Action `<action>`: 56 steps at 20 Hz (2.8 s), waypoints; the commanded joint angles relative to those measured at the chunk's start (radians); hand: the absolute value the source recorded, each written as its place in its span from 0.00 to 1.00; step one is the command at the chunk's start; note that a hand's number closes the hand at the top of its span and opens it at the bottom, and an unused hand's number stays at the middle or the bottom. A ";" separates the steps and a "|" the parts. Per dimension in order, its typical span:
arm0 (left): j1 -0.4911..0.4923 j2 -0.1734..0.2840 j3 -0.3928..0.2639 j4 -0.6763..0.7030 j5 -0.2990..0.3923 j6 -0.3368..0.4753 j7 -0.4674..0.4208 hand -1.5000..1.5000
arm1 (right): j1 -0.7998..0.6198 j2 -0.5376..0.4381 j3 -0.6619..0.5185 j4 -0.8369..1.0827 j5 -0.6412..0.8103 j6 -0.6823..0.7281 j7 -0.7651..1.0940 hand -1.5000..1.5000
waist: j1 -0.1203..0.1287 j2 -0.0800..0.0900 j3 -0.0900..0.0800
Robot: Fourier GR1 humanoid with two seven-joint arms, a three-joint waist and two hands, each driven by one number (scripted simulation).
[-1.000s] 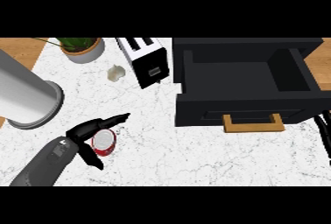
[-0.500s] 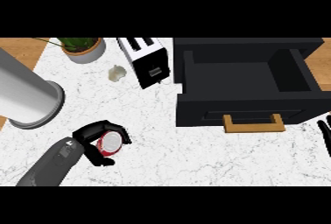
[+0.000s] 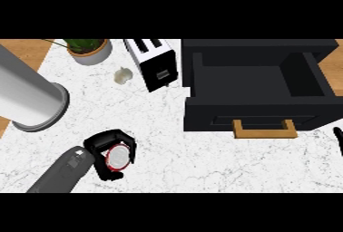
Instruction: Pick up the can, place it into the drawer and close the drawer
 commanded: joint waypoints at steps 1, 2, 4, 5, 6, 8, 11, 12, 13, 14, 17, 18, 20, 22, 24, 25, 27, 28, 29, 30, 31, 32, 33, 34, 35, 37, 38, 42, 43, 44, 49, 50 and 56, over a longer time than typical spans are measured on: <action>0.032 -0.014 0.089 -0.026 0.128 -0.125 -0.019 1.00 | 0.050 0.019 0.008 -0.036 0.014 -0.001 -0.002 0.00 | 0.004 -0.003 0.000; 0.030 -0.009 0.179 -0.009 0.194 -0.017 0.044 1.00 | 0.008 0.019 -0.001 -0.039 0.005 -0.025 0.021 0.00 | 0.021 -0.004 0.000; 0.041 -0.018 0.330 0.055 0.296 0.188 0.115 1.00 | 0.026 -0.001 -0.036 -0.010 -0.011 -0.008 0.004 0.00 | 0.045 -0.007 0.002; 0.051 -0.030 0.394 0.074 0.340 0.287 0.133 1.00 | 0.021 0.014 -0.028 -0.018 0.005 -0.028 0.004 0.00 | 0.065 -0.006 0.001; 0.076 -0.030 0.462 0.094 0.389 0.369 0.126 1.00 | 0.029 0.010 -0.049 -0.014 -0.007 -0.028 0.001 0.00 | 0.080 -0.006 0.000; 0.051 -0.087 0.510 0.068 0.428 0.495 0.182 1.00 | 0.032 0.001 -0.037 -0.027 0.008 -0.021 0.009 0.00 | 0.048 -0.009 0.001; -0.021 -0.131 0.527 -0.036 0.455 0.606 0.321 1.00 | 0.039 0.009 -0.042 -0.028 -0.024 -0.004 -0.004 0.00 | 0.022 -0.010 0.003; 0.055 -0.149 0.486 -0.136 0.434 0.636 0.340 1.00 | 0.036 0.008 -0.032 -0.059 -0.011 -0.018 0.042 0.00 | 0.031 -0.012 0.002; -0.003 -0.139 0.493 -0.190 0.450 0.652 0.433 1.00 | 0.027 -0.005 -0.055 -0.028 -0.022 -0.005 0.016 0.00 | 0.029 -0.012 0.003; -0.022 -0.145 0.491 -0.233 0.443 0.697 0.459 1.00 | 0.041 0.006 -0.050 -0.006 -0.026 0.015 -0.031 0.00 | 0.024 -0.011 0.003; 0.014 -0.160 0.430 -0.429 0.391 0.800 0.563 1.00 | -0.006 0.008 -0.044 -0.035 -0.010 -0.027 0.038 0.00 | 0.023 -0.008 0.001; 0.048 -0.167 0.415 -0.507 0.386 0.812 0.577 1.00 | 0.034 0.011 -0.060 -0.008 -0.010 0.003 -0.030 0.00 | 0.021 -0.009 0.002; -0.027 -0.143 0.414 -0.561 0.379 0.833 0.683 1.00 | 0.059 -0.022 -0.075 -0.099 -0.082 0.037 0.050 0.00 | 0.012 -0.009 0.001; -0.092 -0.191 0.368 -0.600 0.337 0.906 0.788 1.00 | -0.024 -0.022 -0.065 -0.051 -0.047 -0.001 0.063 0.00 | 0.013 -0.005 0.001; -0.067 -0.165 0.369 -0.695 0.334 0.908 0.865 1.00 | 0.062 0.043 -0.002 -0.063 0.030 0.014 -0.005 0.00 | 0.007 -0.004 0.001; -0.056 -0.226 0.319 -0.699 0.290 0.960 0.862 1.00 | 0.092 0.055 -0.025 -0.031 0.011 0.037 -0.078 0.00 | 0.002 -0.004 0.001; -0.151 -0.225 0.335 -0.677 0.285 0.953 0.923 1.00 | 0.003 0.046 -0.006 -0.012 0.025 0.004 -0.017 0.00 | 0.003 0.000 0.000; -0.089 -0.231 0.286 -0.775 0.263 0.968 0.976 1.00 | -0.018 -0.006 -0.077 -0.071 -0.053 0.001 0.071 0.00 | 0.007 -0.003 0.000; -0.192 -0.261 0.311 -0.671 0.247 0.985 0.960 1.00 | -0.003 0.012 -0.051 -0.037 -0.013 0.014 0.021 0.00 | -0.002 0.000 0.000; -0.247 -0.279 0.299 -0.654 0.216 1.024 0.990 1.00 | 0.011 0.014 -0.047 -0.043 -0.015 0.018 0.031 0.00 | -0.005 0.000 0.000; -0.221 -0.283 0.277 -0.712 0.205 1.027 1.040 1.00 | 0.056 0.020 -0.060 -0.060 -0.033 0.045 -0.006 0.00 | -0.003 -0.002 0.000; -0.264 -0.262 0.304 -0.705 0.201 1.015 1.058 1.00 | 0.039 0.044 -0.023 -0.053 0.016 0.025 -0.003 0.00 | -0.001 -0.001 0.000; -0.307 -0.253 0.326 -0.680 0.210 0.988 1.071 1.00 | 0.024 0.026 -0.055 -0.042 -0.009 0.026 0.010 0.00 | -0.003 0.000 0.000; -0.285 -0.305 0.295 -0.668 0.172 1.028 1.039 1.00 | 0.034 0.028 -0.053 -0.096 -0.027 0.025 0.048 0.00 | -0.004 0.000 0.000; -0.340 -0.299 0.299 -0.675 0.163 1.029 1.079 1.00 | -0.020 0.019 -0.038 -0.060 0.008 0.003 0.067 0.00 | -0.001 0.001 0.000; -0.460 -0.320 0.328 -0.603 0.153 1.049 1.112 1.00 | 0.033 0.045 -0.026 -0.084 0.023 0.015 0.031 0.00 | -0.010 0.001 0.000; -0.456 -0.314 0.334 -0.596 0.150 1.032 1.100 1.00 | 0.001 0.038 -0.059 0.021 0.006 0.030 -0.036 0.00 | -0.006 0.002 0.000; -0.582 -0.322 0.352 -0.474 0.179 1.057 1.117 1.00 | 0.004 0.062 -0.010 -0.038 0.052 0.010 0.009 0.00 | -0.010 0.003 0.000; -0.642 -0.322 0.311 -0.455 0.202 1.115 1.132 1.00 | -0.016 0.043 -0.033 0.003 0.028 0.026 -0.011 0.00 | -0.017 0.004 0.000; -0.716 -0.322 0.286 -0.401 0.231 1.176 1.163 1.00 | -0.065 0.028 -0.021 -0.034 0.030 -0.001 0.068 0.00 | -0.029 0.006 0.000; -0.787 -0.322 0.302 -0.262 0.260 1.142 1.088 1.00 | 0.005 0.061 -0.020 -0.039 0.028 0.031 0.007 0.00 | -0.030 0.007 0.001; -0.801 -0.322 0.265 -0.280 0.273 1.185 1.135 1.00 | 0.000 0.020 -0.056 0.024 0.016 0.070 -0.030 0.00 | -0.027 0.005 0.001; -0.914 -0.323 0.248 -0.111 0.338 1.194 1.094 1.00 | -0.033 0.038 -0.024 -0.084 0.031 0.014 0.088 0.00 | -0.036 0.008 0.000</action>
